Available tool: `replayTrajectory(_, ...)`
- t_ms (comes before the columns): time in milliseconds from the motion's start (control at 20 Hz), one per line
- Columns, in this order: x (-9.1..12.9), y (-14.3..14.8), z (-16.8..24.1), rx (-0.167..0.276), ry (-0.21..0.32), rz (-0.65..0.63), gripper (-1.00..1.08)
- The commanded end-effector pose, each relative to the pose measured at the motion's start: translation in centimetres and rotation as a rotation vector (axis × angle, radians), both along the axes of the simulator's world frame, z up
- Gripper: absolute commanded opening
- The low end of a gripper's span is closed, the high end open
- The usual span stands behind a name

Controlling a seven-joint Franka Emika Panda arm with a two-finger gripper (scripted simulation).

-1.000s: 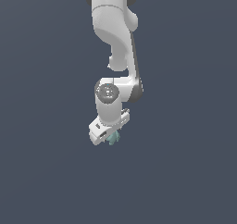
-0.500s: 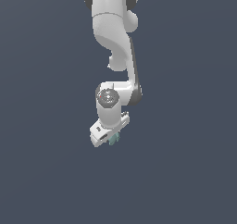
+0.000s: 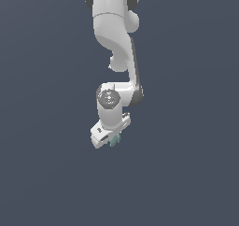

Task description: Pick up the object and move it to a goal position.

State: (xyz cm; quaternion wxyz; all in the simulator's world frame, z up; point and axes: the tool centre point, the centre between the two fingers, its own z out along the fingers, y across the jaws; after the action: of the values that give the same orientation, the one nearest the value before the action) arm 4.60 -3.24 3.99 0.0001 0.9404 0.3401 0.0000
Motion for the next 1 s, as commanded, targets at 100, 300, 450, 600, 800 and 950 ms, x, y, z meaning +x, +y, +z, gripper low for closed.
replayTrajectory(100,-0.1,0.2,0.6,0.000,0.000,0.000,-1.00)
replayTrajectory(300,-0.4,0.7,2.0,0.000,0.000,0.000,-1.00)
replayTrajectory(450,-0.7,1.2,3.7,0.000,0.000,0.000,-1.00)
replayTrajectory(600,-1.1,1.9,5.8,-0.001,0.000,0.000,-1.00)
replayTrajectory(800,-1.9,3.2,9.6,-0.001,0.000,0.001,-1.00)
replayTrajectory(950,-2.5,4.3,13.0,-0.001,0.000,0.001,-1.00)
